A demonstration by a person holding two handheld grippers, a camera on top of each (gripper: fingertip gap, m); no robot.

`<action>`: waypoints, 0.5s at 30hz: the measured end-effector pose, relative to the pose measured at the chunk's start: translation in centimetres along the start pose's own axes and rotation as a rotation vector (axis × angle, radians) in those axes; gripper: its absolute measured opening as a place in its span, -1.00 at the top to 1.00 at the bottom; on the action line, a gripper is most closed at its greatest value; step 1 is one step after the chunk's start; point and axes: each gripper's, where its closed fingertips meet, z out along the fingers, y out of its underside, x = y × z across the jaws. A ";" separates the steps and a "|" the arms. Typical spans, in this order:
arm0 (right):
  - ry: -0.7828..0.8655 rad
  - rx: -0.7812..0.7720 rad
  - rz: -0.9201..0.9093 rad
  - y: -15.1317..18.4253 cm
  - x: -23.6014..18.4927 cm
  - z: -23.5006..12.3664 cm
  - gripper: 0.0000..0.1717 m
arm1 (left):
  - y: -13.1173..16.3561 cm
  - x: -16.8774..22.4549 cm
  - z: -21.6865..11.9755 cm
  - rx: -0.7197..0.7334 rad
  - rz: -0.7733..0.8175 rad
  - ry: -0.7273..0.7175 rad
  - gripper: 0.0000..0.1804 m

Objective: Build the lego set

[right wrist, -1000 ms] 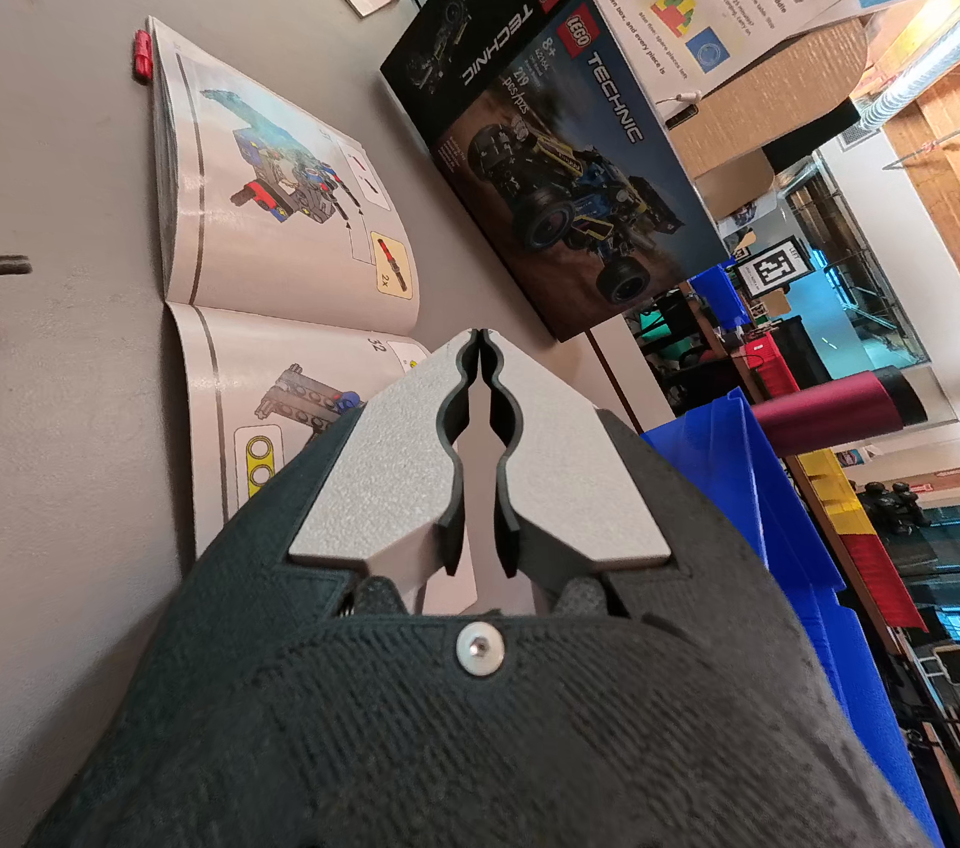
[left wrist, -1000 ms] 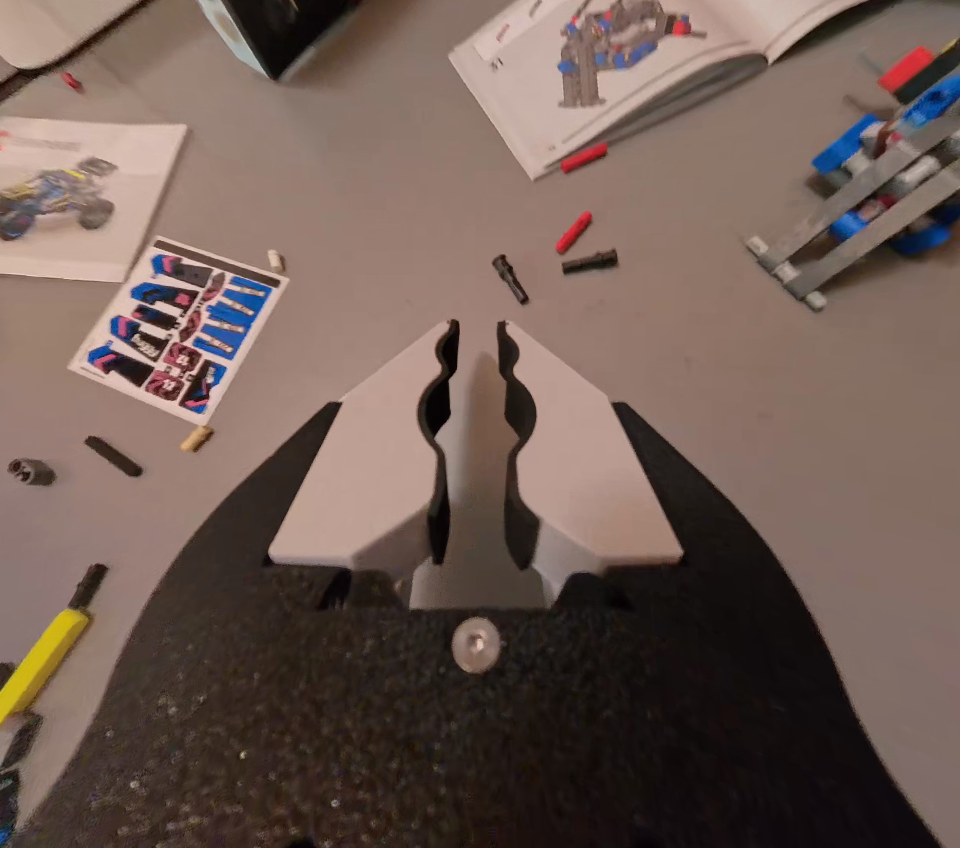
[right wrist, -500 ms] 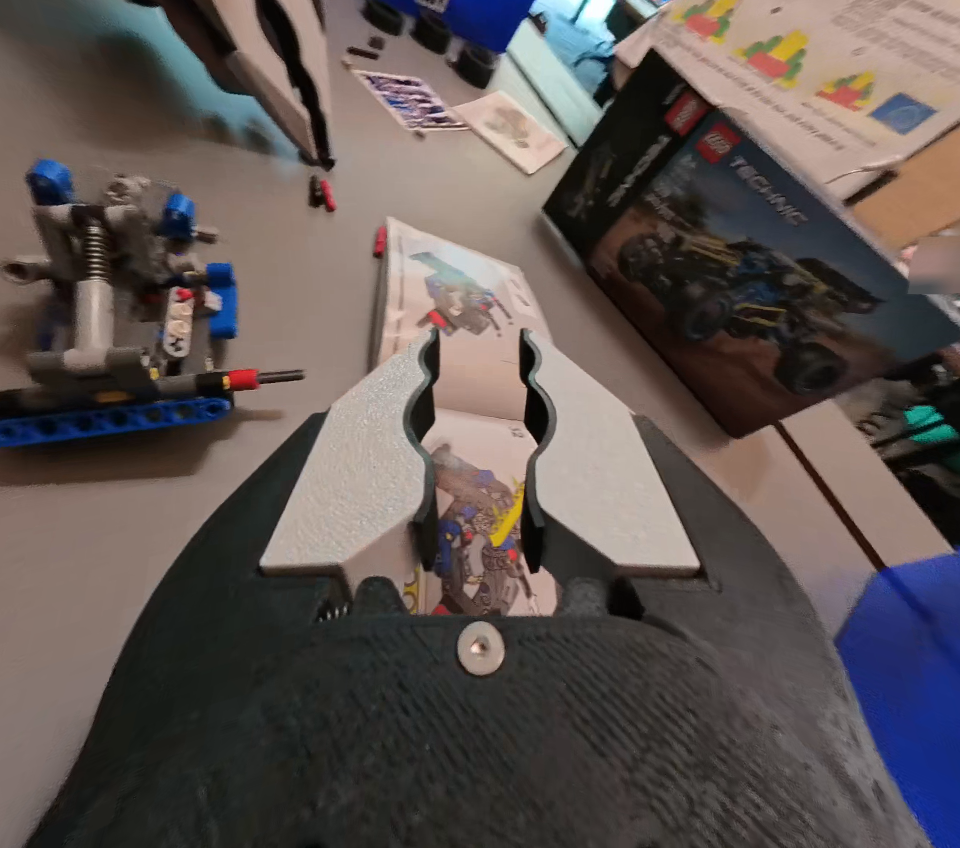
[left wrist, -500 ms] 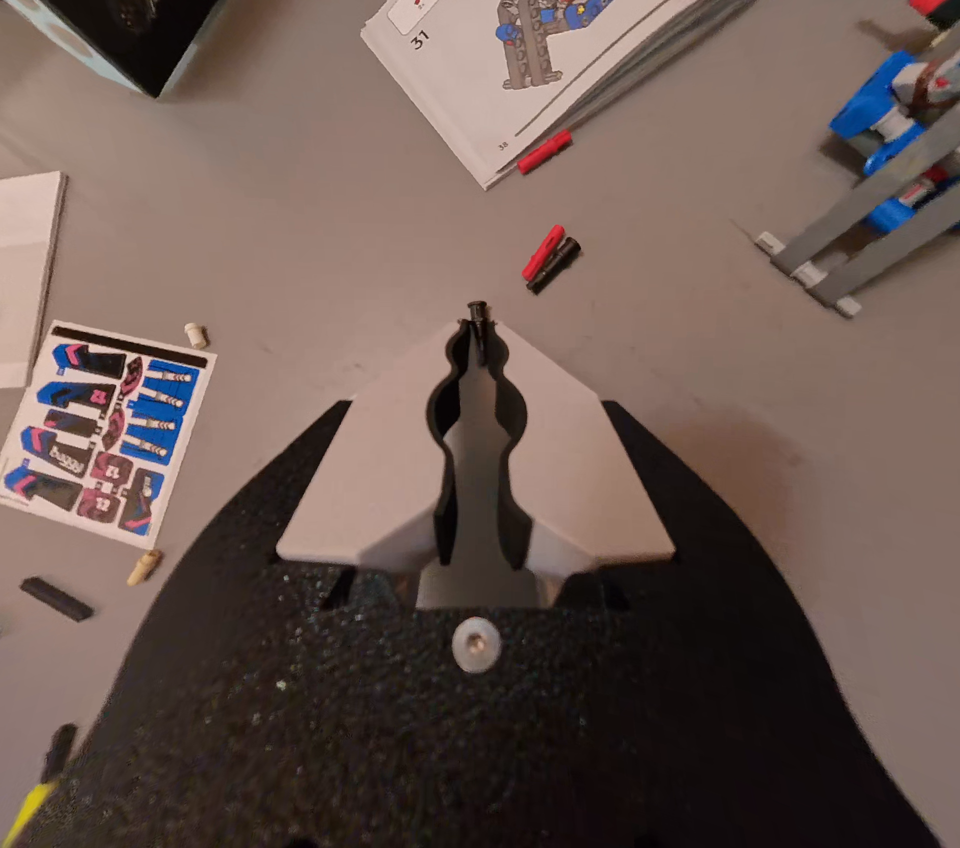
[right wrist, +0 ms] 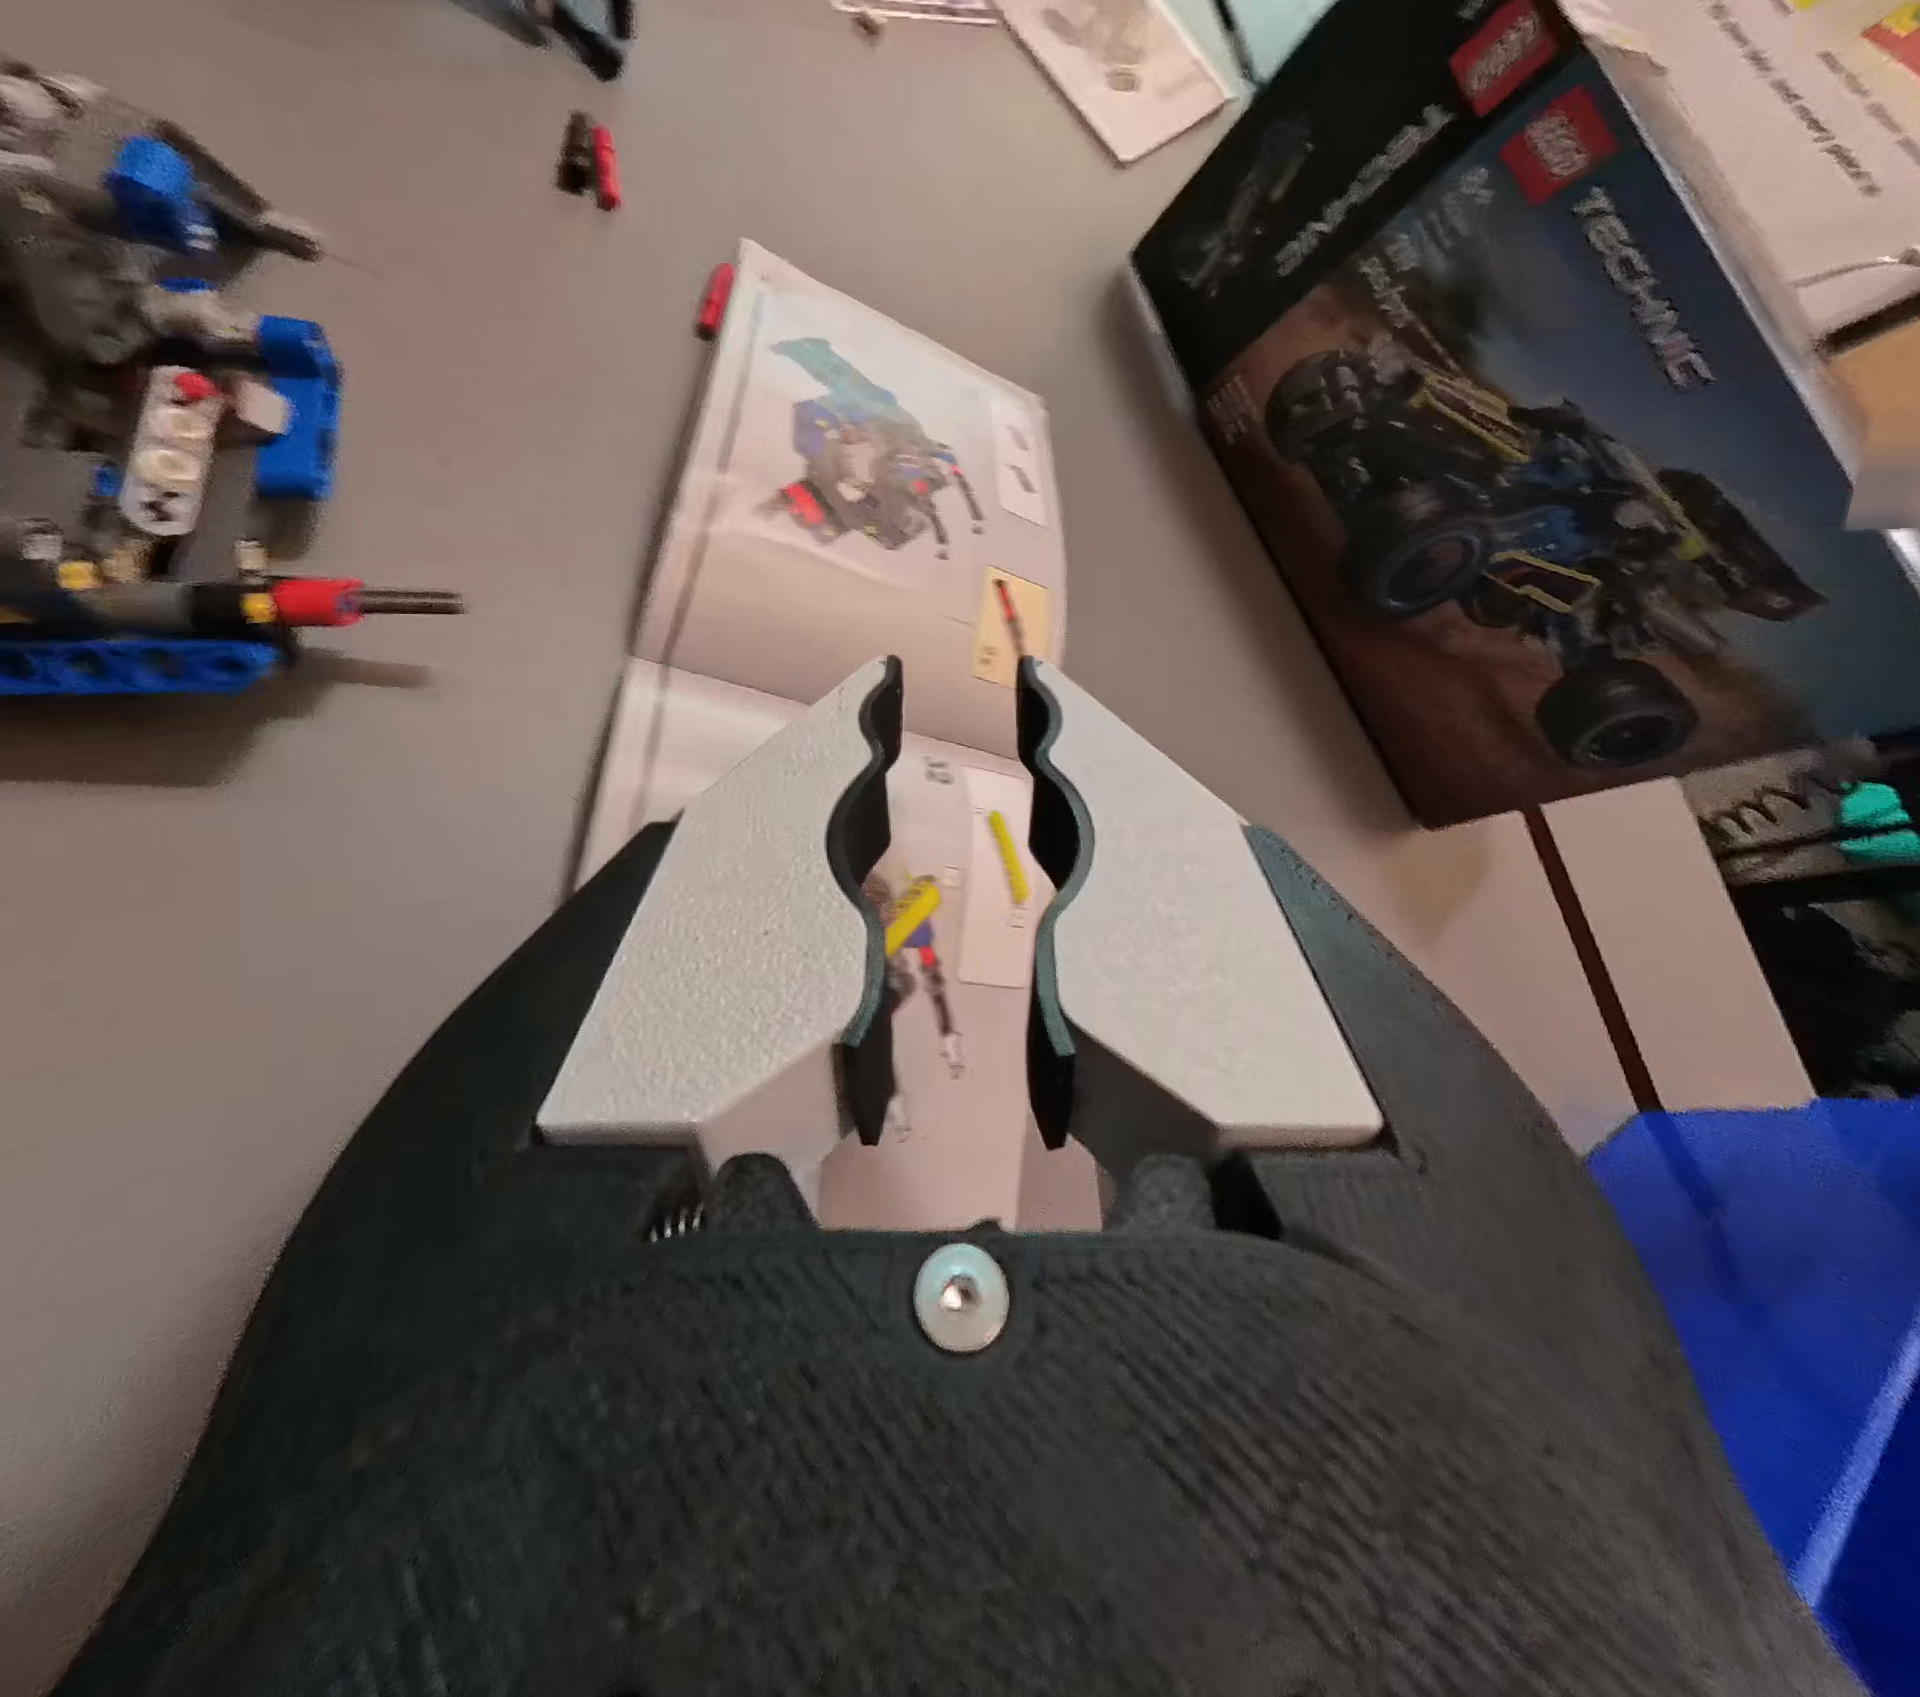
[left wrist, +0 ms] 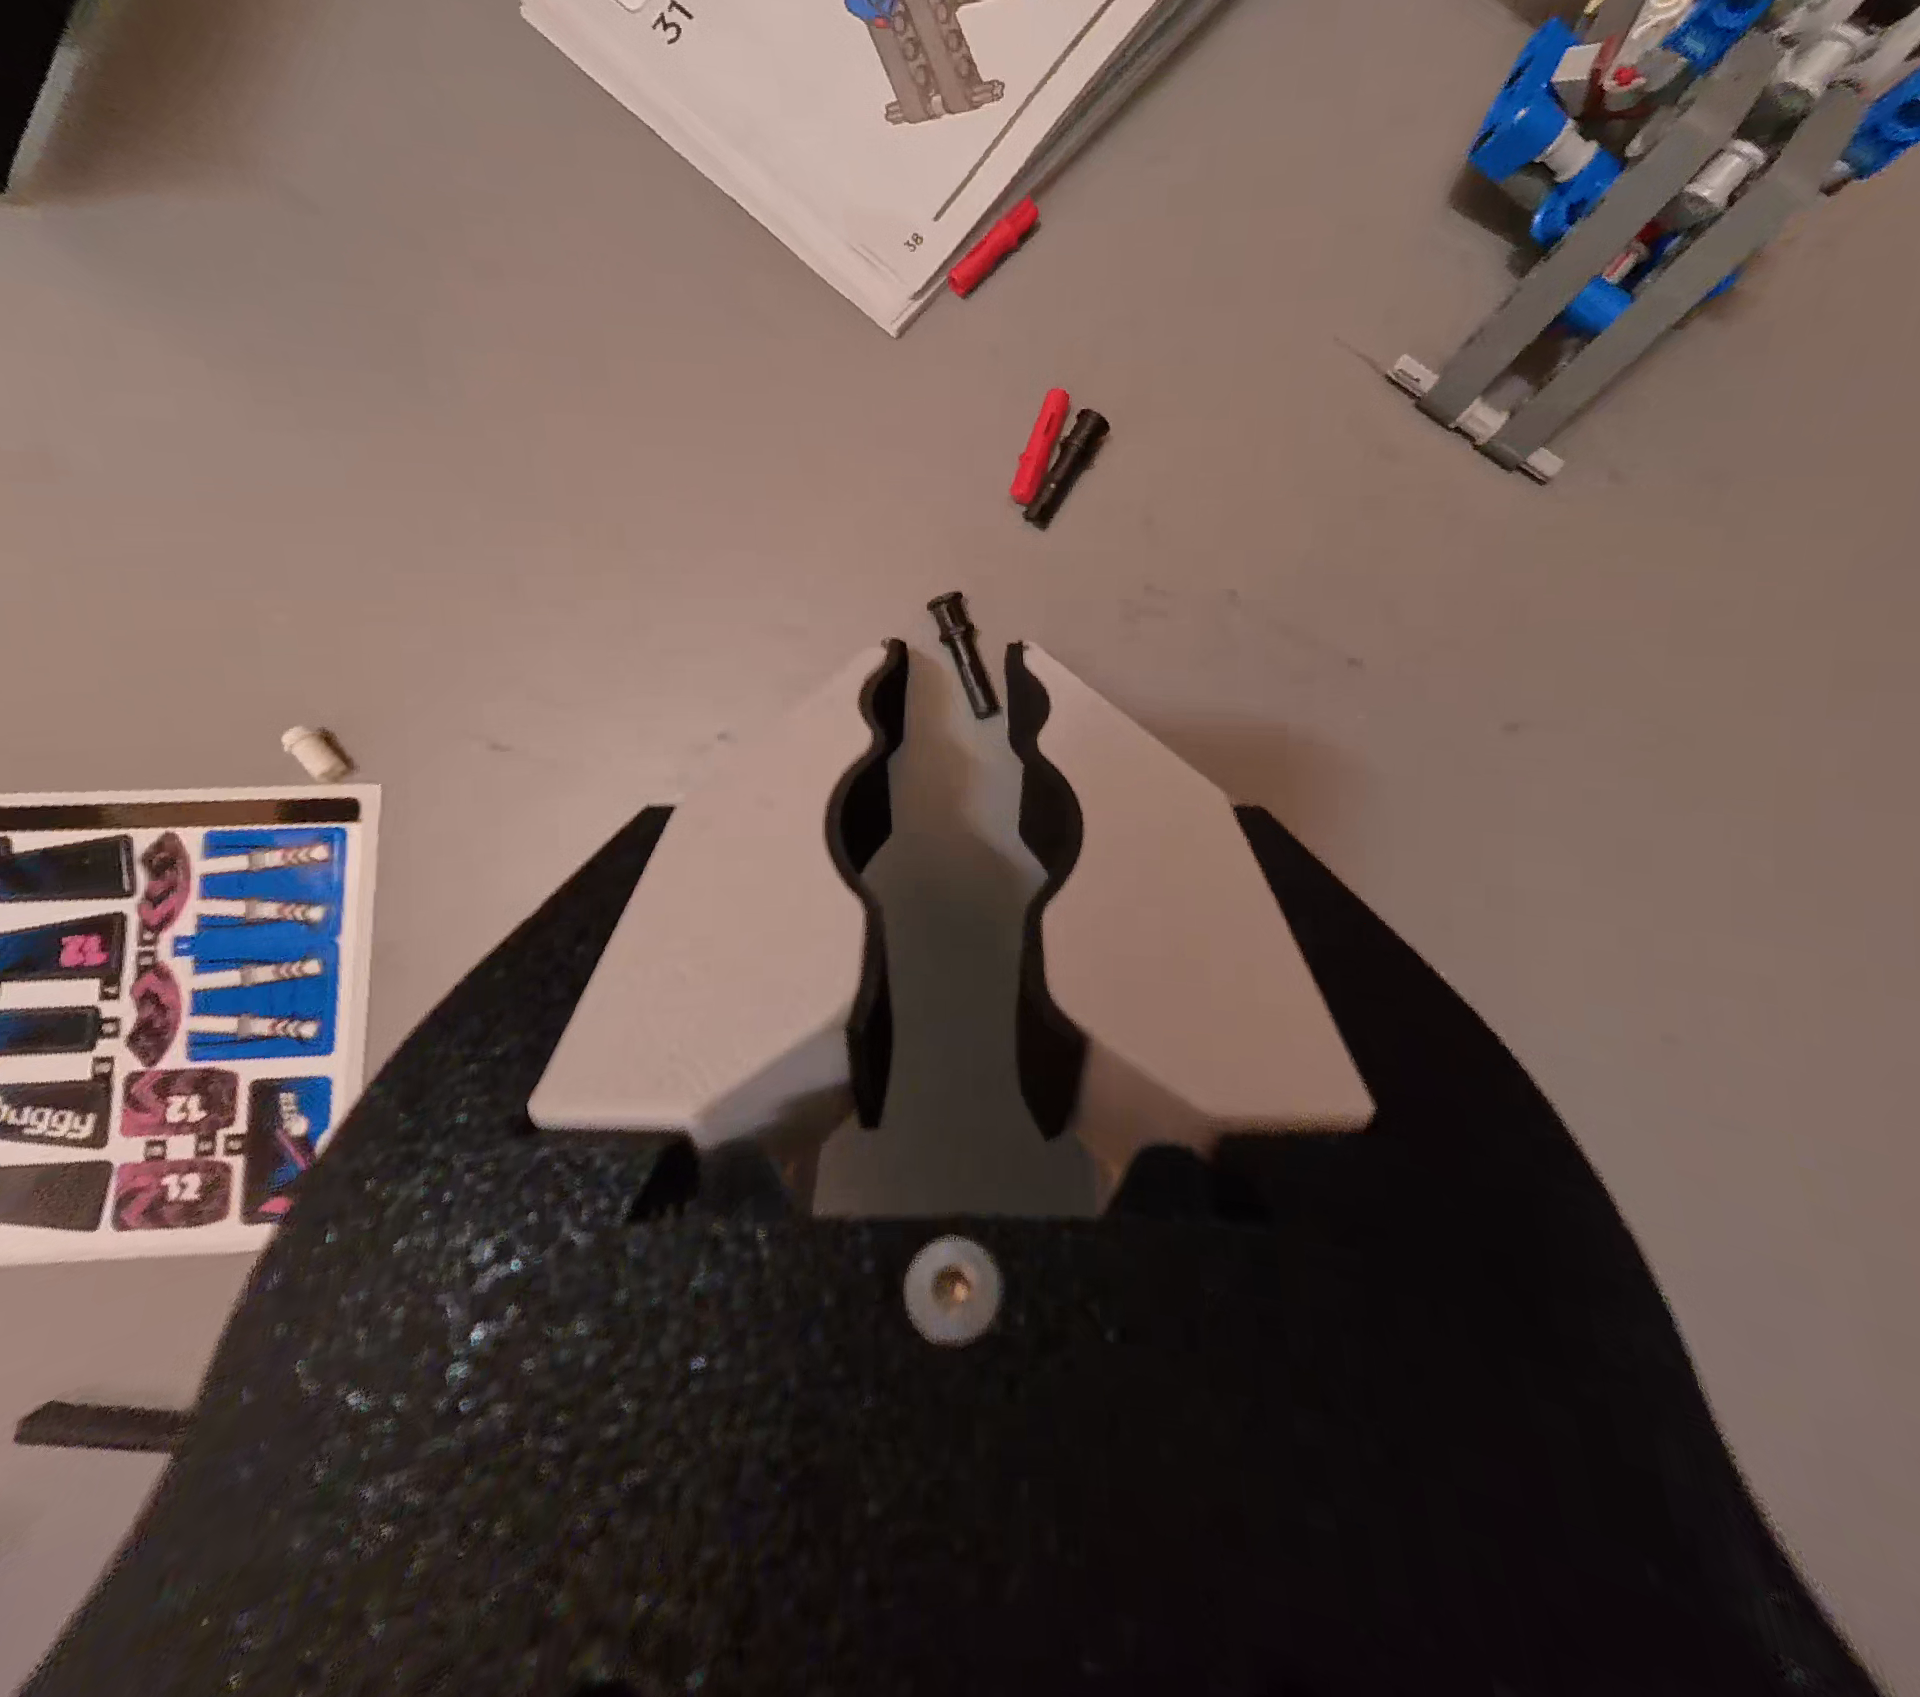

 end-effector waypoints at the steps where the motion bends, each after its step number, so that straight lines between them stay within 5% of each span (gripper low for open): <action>1: 0.041 0.012 0.017 0.1 0.8 0.0 0.78 | -0.2 0.0 -0.2 0.002 0.005 0.003 0.82; 7: 0.192 0.005 0.008 1.6 2.4 -0.3 0.83 | -3.8 -0.1 -0.9 0.102 0.119 -0.006 0.85; 15: 0.219 -0.071 0.014 3.6 2.1 -0.6 0.83 | -5.5 0.1 3.5 0.018 0.329 0.114 0.90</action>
